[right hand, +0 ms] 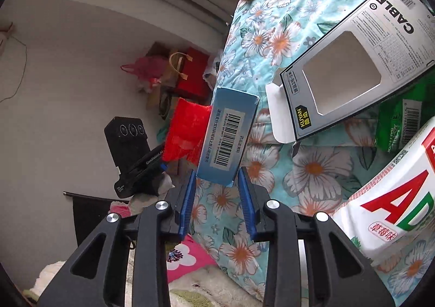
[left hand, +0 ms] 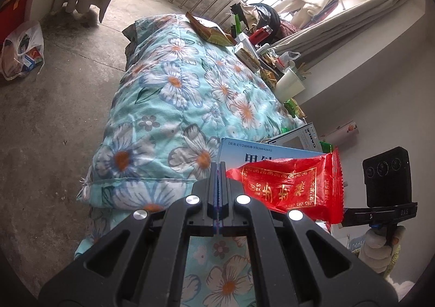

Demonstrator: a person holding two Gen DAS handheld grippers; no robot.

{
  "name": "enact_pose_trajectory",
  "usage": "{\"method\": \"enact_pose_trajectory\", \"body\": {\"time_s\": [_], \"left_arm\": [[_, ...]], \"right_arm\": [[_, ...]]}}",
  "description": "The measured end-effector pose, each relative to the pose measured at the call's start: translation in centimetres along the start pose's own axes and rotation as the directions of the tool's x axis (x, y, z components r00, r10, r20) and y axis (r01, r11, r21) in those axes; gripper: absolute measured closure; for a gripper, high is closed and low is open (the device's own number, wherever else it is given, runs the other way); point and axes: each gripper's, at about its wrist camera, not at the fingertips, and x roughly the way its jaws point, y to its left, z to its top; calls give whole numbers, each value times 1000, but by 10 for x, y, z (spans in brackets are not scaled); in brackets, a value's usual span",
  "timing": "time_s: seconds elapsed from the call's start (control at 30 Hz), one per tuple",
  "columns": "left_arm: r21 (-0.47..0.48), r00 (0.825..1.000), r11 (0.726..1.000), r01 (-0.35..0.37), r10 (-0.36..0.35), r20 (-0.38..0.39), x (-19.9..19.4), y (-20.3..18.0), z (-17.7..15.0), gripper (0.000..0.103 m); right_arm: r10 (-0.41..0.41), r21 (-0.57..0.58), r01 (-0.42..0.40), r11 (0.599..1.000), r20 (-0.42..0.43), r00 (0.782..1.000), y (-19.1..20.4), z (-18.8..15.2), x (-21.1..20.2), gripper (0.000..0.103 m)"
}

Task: Collect trash
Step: 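Grasp the blue Mecobalamin tablets box with the right gripper while the left gripper holds the red packet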

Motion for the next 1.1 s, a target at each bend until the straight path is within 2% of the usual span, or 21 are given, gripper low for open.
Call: {"method": "enact_pose_trajectory", "body": {"time_s": [0.07, 0.13, 0.17, 0.27, 0.3, 0.37, 0.4, 0.5, 0.67, 0.77, 0.8, 0.93, 1.0, 1.03, 1.1], "left_arm": [[-11, 1000, 1000, 10, -10, 6, -5, 1, -1, 103], [-17, 1000, 1000, 16, -16, 17, -10, 1, -1, 103], [-17, 1000, 1000, 16, -15, 24, -13, 1, -1, 103], [-24, 999, 1000, 15, -14, 47, -22, 0, 3, 103], [-30, 998, 999, 17, -15, 56, -26, 0, 4, 103], [-37, 997, 999, 28, -25, 79, -33, -1, 8, 103], [-37, 995, 999, 34, -31, 94, -38, -2, 9, 103], [-28, 988, 998, 57, -52, 144, -55, -8, 15, 103], [2, 965, 997, 75, -74, 251, -92, -20, 26, 103], [16, 953, 998, 62, -64, 296, -109, -24, 31, 103], [18, 950, 998, 59, -61, 305, -114, -24, 33, 103], [23, 949, 999, 45, -50, 311, -120, -26, 34, 103], [26, 951, 999, 44, -50, 306, -120, -27, 33, 103], [27, 951, 999, 45, -52, 304, -119, -27, 32, 103], [31, 953, 999, 44, -51, 299, -117, -28, 31, 103]], "right_arm": [[-8, -3, 8, 1000, 9, 1000, 3, -18, 6, 73], [9, 0, -9, 1000, -22, 1000, 5, -38, 17, 81], [7, -2, -7, 1000, -42, 999, 7, -49, 25, 81], [-76, -89, 69, 994, -69, 995, 20, -78, 37, 81], [-101, -127, 91, 988, -73, 992, 25, -85, 37, 78], [-154, -200, 144, 969, -38, 987, 36, -94, 31, 65], [-200, -238, 196, 951, 7, 980, 42, -95, 27, 57], [-311, -314, 342, 885, 146, 939, 58, -91, 13, 48], [-395, -346, 468, 813, 263, 880, 79, -69, 23, 28], [-501, -349, 589, 729, 314, 807, 85, -55, 44, 25], [-525, -338, 610, 717, 315, 791, 82, -49, 48, 25], [-562, -298, 623, 723, 270, 781, 65, -29, 66, 25], [-591, -293, 641, 710, 249, 768, 59, -23, 80, 25], [-594, -292, 640, 711, 239, 768, 56, -22, 83, 24], [-579, -287, 621, 729, 225, 784, 55, -22, 85, 24]]}}
